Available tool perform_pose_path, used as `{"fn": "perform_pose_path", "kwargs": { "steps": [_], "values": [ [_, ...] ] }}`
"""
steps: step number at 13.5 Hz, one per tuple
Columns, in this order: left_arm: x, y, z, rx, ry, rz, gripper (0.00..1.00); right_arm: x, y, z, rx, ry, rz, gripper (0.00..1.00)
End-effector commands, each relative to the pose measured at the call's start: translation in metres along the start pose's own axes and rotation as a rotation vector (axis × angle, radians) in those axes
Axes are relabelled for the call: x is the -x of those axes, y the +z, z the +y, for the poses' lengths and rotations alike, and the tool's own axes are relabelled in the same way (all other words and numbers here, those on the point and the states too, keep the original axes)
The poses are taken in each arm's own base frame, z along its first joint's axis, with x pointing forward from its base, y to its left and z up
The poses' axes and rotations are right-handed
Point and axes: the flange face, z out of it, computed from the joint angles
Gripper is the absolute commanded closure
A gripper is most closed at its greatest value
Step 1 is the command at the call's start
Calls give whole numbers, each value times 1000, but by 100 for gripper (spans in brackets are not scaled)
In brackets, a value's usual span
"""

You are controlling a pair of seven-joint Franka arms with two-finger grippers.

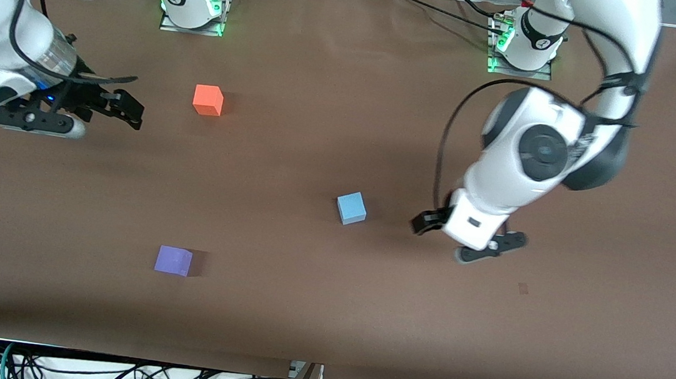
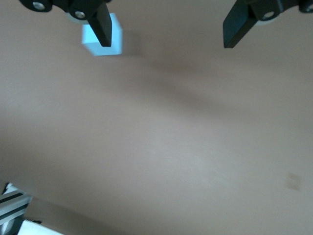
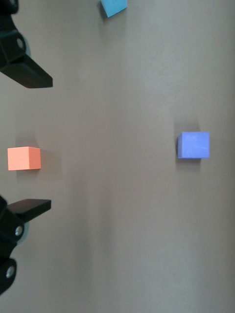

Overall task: Place blue block between orange and purple blocks
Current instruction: 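Reach the right gripper to the blue block while the left gripper withdraws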

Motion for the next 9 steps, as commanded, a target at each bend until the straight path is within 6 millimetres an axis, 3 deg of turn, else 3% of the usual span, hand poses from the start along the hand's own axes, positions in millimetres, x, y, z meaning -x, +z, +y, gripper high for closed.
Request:
{"fn": "perform_pose_path", "kwargs": {
  "steps": [1, 2, 3, 4, 6, 9],
  "values": [
    [2, -43, -78, -19, 128, -73, 0, -18, 77, -54, 95, -82, -90, 0],
    [-3, -59, -106, -30, 136, -81, 0, -19, 103, -79, 137, -112, -112, 0],
    [-8, -76, -137, -33, 142, -89, 0, -17, 107, -100, 139, -149, -81, 0],
    [-11, -92, -168, -32, 167, -98, 0, -22, 123, -113, 132, -164, -59, 0],
    [-14, -128, -220, -25, 226, -95, 0, -25, 173, -159, 121, -245, -17, 0],
    [-3, -166, -243, -89, 221, -68, 0, -14, 240, -258, -36, -203, 35, 0]
  ]
}}
